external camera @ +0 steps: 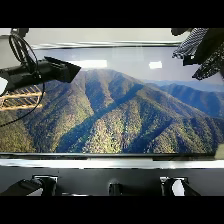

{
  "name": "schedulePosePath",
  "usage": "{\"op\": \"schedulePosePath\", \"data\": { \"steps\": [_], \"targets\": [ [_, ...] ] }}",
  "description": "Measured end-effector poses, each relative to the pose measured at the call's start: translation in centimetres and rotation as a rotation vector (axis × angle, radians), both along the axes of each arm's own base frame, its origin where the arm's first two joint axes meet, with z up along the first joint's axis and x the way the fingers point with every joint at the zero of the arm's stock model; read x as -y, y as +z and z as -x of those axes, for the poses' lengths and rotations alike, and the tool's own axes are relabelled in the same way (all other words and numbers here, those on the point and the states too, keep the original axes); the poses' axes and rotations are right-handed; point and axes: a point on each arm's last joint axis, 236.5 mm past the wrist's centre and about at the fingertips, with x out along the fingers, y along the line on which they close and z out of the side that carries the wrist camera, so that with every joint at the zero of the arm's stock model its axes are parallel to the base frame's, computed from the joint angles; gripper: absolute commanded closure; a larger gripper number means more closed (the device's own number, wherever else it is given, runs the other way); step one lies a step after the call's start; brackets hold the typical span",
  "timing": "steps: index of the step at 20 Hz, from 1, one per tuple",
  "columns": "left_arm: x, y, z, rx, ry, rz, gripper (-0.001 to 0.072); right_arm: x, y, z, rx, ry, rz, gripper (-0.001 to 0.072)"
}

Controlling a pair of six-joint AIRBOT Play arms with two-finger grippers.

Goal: Fold the clothes and pants, and hang the long-sleeved shirts on hangers.

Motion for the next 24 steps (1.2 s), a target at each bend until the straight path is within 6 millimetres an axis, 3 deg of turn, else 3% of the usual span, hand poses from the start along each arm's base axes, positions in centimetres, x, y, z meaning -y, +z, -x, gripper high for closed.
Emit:
{"op": "schedulePosePath", "data": {
  "steps": [2,5,7,10,11,12,14,15,16,17,18,21,24],
  "targets": [
    [-0.1,0.5,0.2,-0.002,0.01,0.019,0.0102,-2.2,3.0,0.5,0.06,0.073,0.104,0.004],
    [-0.4,1.8,0.2,0.027,0.03,0.048,0.0102,-5.6,7.6,-2.1,0.168,0.287,0.274,0.0041],
    [-0.8,2.7,0.2,0.044,0.049,0.071,0.0102,-7.6,9.3,-5.5,0.247,0.471,0.33,0.0038],
    [-2.3,3.7,-0.2,0.035,0.107,0.129,0.0119,-10.1,7.7,-14.1,0.289,0.801,0.233,0.0041],
    [-2.9,4.0,-0.3,0.033,0.129,0.149,0.0122,-11.4,6.1,-17.6,0.247,0.911,0.176,0.0043],
    [-3.6,4.2,-0.5,0.03,0.149,0.161,0.0196,-13.3,3.7,-21.6,0.173,1.033,0.104,0.0044],
    [-5.0,4.4,-0.9,0.027,0.188,0.176,0.053,-18.3,-2.2,-28.4,-0.003,1.263,-0.046,0.0138],
    [-5.7,4.3,-1.1,0.024,0.203,0.172,0.0671,-21.2,-5.8,-31.2,-0.107,1.371,-0.133,0.0229],
    [-6.4,3.9,-1.2,0.013,0.216,0.152,0.0673,-23.9,-9.4,-33.2,-0.212,1.46,-0.218,0.0357],
    [-7.2,3.1,-1.2,-0.004,0.229,0.122,0.0674,-26.8,-13.4,-34.8,-0.33,1.545,-0.313,0.0534],
    [-8.0,2.0,-1.1,-0.028,0.239,0.074,0.0674,-29.3,-17.1,-35.7,-0.441,1.612,-0.401,0.0614],
    [-10.7,-2.5,-0.5,-0.118,0.274,-0.106,0.0674,-34.8,-27.6,-36.0,-0.769,1.731,-0.666,0.0669],
    [-13.2,-6.6,-0.1,-0.179,0.312,-0.244,0.0674,-37.3,-33.6,-35.6,-0.941,1.763,-0.815,0.067]
  ]
}}
